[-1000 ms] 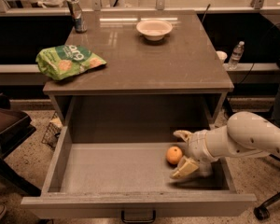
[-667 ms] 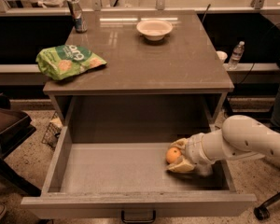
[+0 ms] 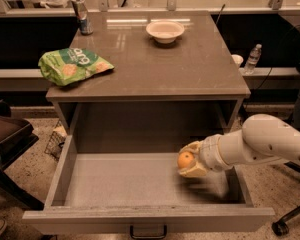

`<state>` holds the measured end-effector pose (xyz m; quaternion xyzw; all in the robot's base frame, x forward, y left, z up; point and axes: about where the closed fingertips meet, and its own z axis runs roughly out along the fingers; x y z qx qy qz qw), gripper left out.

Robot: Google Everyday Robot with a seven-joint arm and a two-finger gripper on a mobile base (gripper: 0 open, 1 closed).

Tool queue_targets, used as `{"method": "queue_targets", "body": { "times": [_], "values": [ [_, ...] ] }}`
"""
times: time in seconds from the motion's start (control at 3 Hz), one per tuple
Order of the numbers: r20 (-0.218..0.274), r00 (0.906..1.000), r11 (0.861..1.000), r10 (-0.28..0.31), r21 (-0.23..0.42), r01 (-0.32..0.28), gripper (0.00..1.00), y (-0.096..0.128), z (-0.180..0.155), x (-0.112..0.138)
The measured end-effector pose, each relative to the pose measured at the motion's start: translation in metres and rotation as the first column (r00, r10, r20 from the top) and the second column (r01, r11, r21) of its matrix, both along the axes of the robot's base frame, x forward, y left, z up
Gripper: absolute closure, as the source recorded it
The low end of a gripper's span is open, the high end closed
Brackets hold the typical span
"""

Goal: Pick orange from top drawer and place on counter

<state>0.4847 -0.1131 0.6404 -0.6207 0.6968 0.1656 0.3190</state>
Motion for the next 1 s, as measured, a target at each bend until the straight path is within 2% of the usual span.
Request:
{"method": "queue_targets", "body": {
  "times": [0.33,0.67,1.0],
  "values": [
    [0.057,0.9983,0.999,0.013,-0.040,-0.011,1.00,-0.001,0.069,0.014],
    [0.066,0.9975,0.999,0.026,-0.049,-0.023,1.00,-0.002,0.146,0.036],
    [0.007,0.9997,0.999,0.022,-0.024,-0.022,1.00,-0.005,0.187,0.065]
  ]
}}
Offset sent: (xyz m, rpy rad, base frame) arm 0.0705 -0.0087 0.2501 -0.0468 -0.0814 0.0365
